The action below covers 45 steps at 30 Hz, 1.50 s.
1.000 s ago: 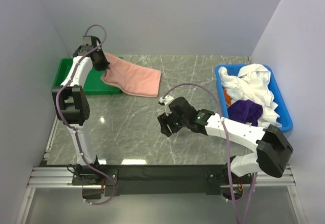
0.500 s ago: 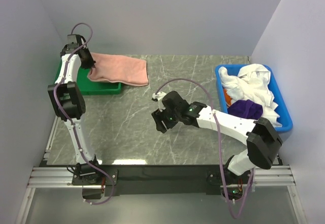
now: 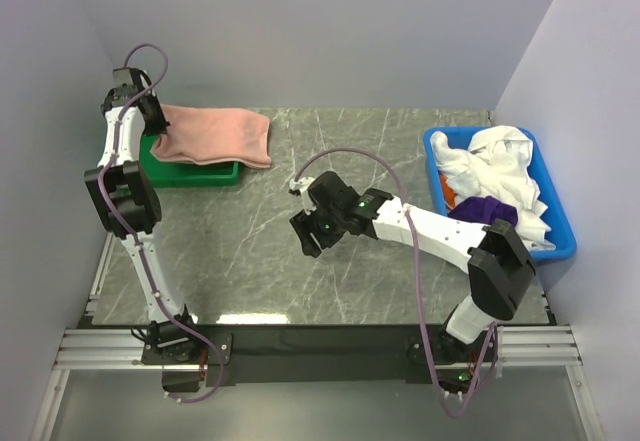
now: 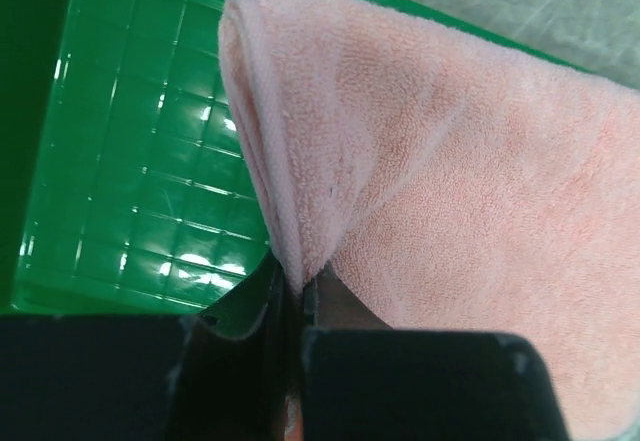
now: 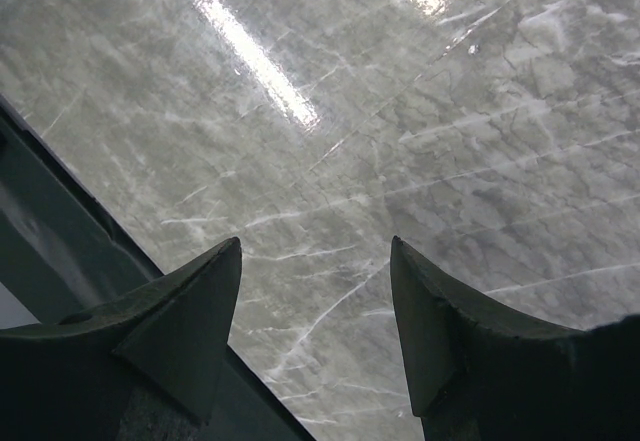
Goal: Fold and stack the towels
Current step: Neatly place the folded towel into the bin
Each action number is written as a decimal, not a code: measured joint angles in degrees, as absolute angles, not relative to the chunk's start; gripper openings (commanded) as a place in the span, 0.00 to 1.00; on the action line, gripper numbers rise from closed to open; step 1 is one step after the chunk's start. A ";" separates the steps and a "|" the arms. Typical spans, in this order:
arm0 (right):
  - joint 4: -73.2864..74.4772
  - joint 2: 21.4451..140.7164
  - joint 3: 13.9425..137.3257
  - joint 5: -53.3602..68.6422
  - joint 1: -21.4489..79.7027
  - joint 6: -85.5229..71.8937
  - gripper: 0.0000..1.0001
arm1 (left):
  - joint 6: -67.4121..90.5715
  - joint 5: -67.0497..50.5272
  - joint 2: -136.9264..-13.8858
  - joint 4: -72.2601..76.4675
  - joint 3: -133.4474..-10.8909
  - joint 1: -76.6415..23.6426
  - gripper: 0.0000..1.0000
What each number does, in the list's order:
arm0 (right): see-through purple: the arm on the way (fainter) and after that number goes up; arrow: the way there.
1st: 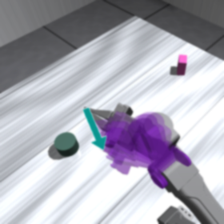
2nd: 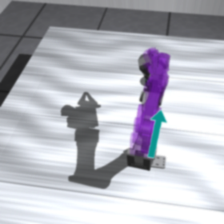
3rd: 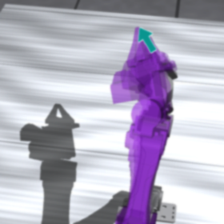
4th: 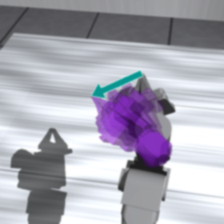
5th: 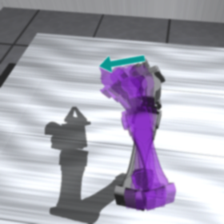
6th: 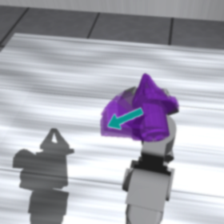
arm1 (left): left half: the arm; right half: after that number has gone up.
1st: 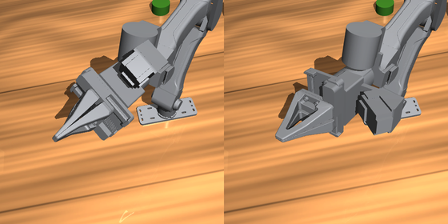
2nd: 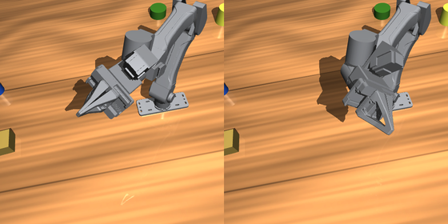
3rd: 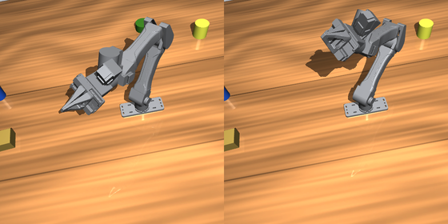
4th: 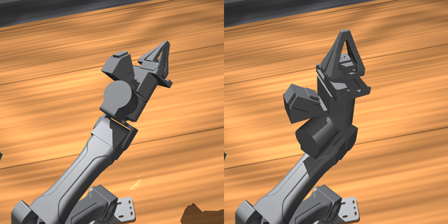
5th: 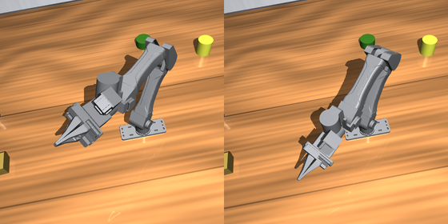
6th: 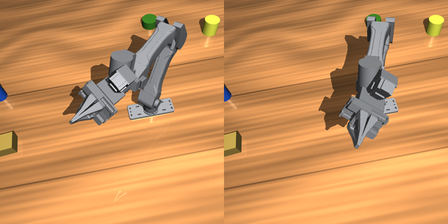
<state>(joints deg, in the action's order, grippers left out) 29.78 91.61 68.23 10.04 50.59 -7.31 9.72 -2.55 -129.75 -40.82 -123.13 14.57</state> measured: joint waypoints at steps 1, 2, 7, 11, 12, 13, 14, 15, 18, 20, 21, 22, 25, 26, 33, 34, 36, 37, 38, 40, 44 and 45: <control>30.00 92.01 68.55 10.15 50.59 -7.31 0.68 | 8.86 -2.42 -129.99 -40.82 -123.13 14.57 0.01; 30.26 92.38 68.84 10.20 50.59 -7.29 0.68 | 8.08 -2.22 -130.23 -40.82 -123.13 14.57 0.01; 32.23 93.97 70.06 10.39 50.59 -6.90 0.68 | 5.08 -0.84 -131.57 -40.69 -123.13 14.33 0.01; 32.91 95.13 71.40 10.44 50.63 -6.63 0.68 | 3.46 0.49 -132.05 -40.29 -123.13 14.46 0.01; 33.08 95.26 71.48 10.46 50.68 -6.55 0.68 | 3.18 0.69 -132.05 -40.10 -123.13 14.55 0.01; 33.45 95.44 71.70 10.48 50.78 -6.50 0.68 | 2.63 0.91 -132.05 -39.94 -123.13 14.63 0.01; 33.69 95.68 71.92 10.50 50.87 -6.48 0.68 | 2.13 1.17 -132.05 -39.79 -123.13 14.74 0.01; 33.91 95.96 72.14 10.50 50.87 -6.46 0.68 | 1.69 1.43 -132.05 -39.75 -123.13 14.90 0.01; 34.39 96.88 72.71 10.50 50.98 -6.44 0.68 | 0.19 2.13 -132.14 -39.75 -123.13 15.27 0.01; 34.74 97.21 72.97 10.50 51.05 -6.33 0.68 | -0.80 2.74 -132.16 -39.70 -123.13 15.53 0.01; 34.92 97.34 73.17 10.50 51.09 -6.28 0.68 | -1.26 3.01 -132.18 -39.70 -123.13 15.64 0.01; 35.05 97.41 73.32 10.52 51.13 -6.26 0.68 | -1.80 3.16 -132.18 -39.68 -123.13 15.79 0.01; 35.64 97.65 74.06 10.50 51.24 -6.15 0.68 | -3.11 3.57 -132.18 -39.62 -123.15 16.12 0.01; 35.79 97.71 74.28 10.50 51.29 -6.07 0.68 | -3.68 3.95 -132.20 -39.59 -123.15 16.21 0.01; 36.60 98.24 75.61 10.57 51.51 -5.82 0.68 | -6.00 5.67 -133.12 -38.70 -124.09 16.71 0.01; 36.71 98.56 75.90 10.59 51.53 -5.82 0.68 | -6.42 5.98 -133.14 -38.65 -124.09 16.75 0.01; 36.77 99.04 76.16 10.59 51.62 -5.80 0.68 | -6.87 6.63 -133.38 -38.59 -124.38 16.84 0.01; 36.80 99.29 76.20 10.59 51.62 -5.76 0.68 | -6.98 6.94 -133.62 -38.46 -124.70 16.86 0.01; 36.88 99.50 76.20 10.61 51.62 -5.65 0.68 | -7.09 7.11 -133.82 -38.15 -124.95 16.86 0.01; 36.99 99.92 76.20 10.59 51.62 -5.61 0.68 | -7.49 7.51 -134.15 -37.56 -125.01 16.91 0.01; 37.15 100.44 76.20 10.63 51.62 -5.43 0.68 | -7.81 7.94 -134.69 -36.95 -125.08 16.95 0.01; 37.19 100.55 76.20 10.63 51.64 -5.41 0.68 | -7.81 8.08 -134.82 -36.77 -125.08 16.95 0.01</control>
